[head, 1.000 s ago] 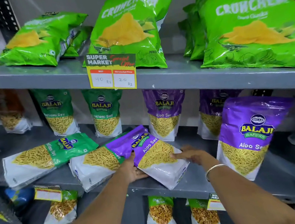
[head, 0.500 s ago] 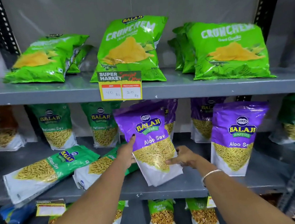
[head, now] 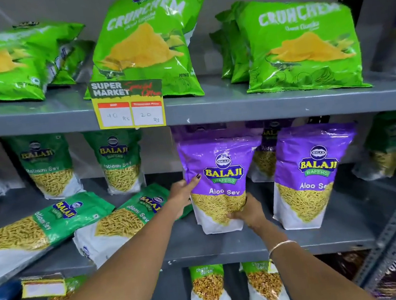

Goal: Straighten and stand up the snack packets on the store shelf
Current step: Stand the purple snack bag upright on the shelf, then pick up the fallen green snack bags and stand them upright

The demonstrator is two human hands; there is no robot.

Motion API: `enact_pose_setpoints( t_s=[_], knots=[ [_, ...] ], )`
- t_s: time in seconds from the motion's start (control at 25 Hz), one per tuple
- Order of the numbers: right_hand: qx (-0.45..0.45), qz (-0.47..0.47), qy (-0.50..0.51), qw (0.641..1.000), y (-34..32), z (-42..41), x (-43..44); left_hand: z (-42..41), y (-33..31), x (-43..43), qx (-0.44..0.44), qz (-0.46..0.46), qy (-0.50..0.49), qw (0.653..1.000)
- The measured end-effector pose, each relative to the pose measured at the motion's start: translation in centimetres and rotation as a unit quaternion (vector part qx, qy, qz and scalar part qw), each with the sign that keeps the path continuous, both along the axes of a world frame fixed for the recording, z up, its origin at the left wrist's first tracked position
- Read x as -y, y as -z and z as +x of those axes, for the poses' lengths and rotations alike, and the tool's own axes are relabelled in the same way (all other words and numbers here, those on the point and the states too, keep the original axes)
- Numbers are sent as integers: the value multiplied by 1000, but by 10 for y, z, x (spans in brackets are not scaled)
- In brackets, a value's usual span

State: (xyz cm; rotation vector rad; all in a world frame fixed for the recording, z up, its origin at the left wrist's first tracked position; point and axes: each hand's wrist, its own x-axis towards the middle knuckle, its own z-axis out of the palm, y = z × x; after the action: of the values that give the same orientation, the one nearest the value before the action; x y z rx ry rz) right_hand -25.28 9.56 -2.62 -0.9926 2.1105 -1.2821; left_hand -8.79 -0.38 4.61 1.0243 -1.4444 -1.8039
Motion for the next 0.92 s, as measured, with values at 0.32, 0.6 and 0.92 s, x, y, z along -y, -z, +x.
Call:
enact_pose_setpoints(
  t_s=[0.32,0.6,0.92],
  knots=[
    [1,66,10,998,-1,1,1,18,-6,-7,67,-39,52,996],
    [-1,225,147,963,-20,77,8,172,-4,87,312,-265,-24,912],
    [314,124,33,941,-15,237,77,262,15,128,440,-79,166,879]
  ],
)
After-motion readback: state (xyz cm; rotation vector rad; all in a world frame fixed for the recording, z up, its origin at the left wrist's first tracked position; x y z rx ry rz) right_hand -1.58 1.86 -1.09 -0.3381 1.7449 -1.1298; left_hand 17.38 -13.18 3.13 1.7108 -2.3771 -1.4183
